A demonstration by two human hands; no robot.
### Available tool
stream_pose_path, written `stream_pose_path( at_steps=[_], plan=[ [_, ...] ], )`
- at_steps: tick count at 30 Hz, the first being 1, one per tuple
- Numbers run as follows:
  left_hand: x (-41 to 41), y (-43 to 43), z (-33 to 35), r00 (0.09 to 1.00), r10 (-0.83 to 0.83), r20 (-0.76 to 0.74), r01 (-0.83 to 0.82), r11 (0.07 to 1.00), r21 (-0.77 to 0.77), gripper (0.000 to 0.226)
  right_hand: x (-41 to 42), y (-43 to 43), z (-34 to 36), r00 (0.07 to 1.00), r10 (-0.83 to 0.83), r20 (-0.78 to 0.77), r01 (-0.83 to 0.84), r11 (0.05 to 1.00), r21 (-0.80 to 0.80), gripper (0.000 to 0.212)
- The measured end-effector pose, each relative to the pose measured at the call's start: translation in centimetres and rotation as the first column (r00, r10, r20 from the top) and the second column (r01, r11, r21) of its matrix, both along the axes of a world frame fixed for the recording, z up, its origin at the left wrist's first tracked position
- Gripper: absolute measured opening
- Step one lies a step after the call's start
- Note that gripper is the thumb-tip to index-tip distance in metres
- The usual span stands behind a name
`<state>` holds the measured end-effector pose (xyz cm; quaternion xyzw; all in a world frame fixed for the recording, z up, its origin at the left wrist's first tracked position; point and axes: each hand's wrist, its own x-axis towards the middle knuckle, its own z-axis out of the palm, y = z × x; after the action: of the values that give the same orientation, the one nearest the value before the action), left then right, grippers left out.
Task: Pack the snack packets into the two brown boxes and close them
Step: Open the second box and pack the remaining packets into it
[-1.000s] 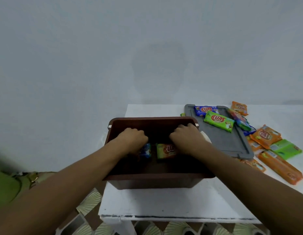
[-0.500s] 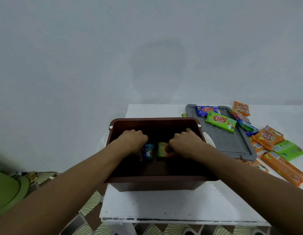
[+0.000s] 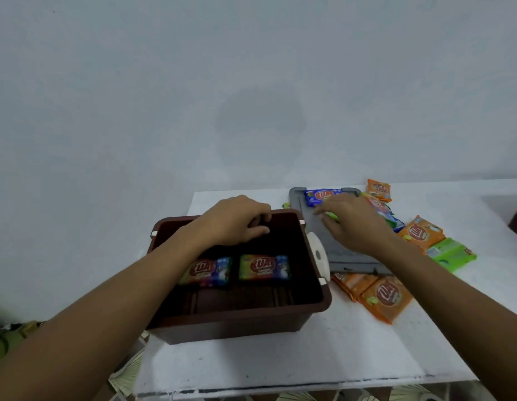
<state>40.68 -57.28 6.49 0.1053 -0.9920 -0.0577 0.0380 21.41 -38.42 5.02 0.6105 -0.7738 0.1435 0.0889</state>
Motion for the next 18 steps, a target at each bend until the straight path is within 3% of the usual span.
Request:
stream_pose_path(
  at_steps=[4, 7, 11, 15, 18],
  plan=[
    [-5.3, 1.9, 0.8, 0.992, -0.014, -0.127, 0.015, 1.0, 0.013, 0.014, -4.6, 4.1, -2.2, 0.984, -0.176, 0.012, 0.172, 0.973, 0.152, 0.025],
    [-10.5, 3.7, 0.7, 0.99, -0.065, -0.122, 0.069, 0.997, 0.028, 0.011, -8.3, 6.9, -3.3, 0.949, -0.313, 0.028, 0.298, 0.923, 0.243, 0.028],
    [-15.7, 4.4, -0.7, 0.995, -0.103, -0.018, 0.103, 0.995, -0.015, 0.024, -12.0, 8.3, -4.8, 0.909, -0.401, 0.111, 0.368, 0.9, 0.234, 0.027],
    [-20.9, 6.1, -1.9, 0.976, -0.109, 0.19, 0.13, 0.986, -0.104, 0.042, -17.4, 9.3, -5.5, 0.853, -0.459, 0.248, 0.426, 0.887, 0.177, 0.031],
    [-23.9, 7.1, -2.7, 0.947, -0.093, 0.307, 0.153, 0.973, -0.176, 0.056, -20.7, 10.5, -5.7, 0.911, -0.376, 0.171, 0.284, 0.871, 0.401, 0.047]
  ],
)
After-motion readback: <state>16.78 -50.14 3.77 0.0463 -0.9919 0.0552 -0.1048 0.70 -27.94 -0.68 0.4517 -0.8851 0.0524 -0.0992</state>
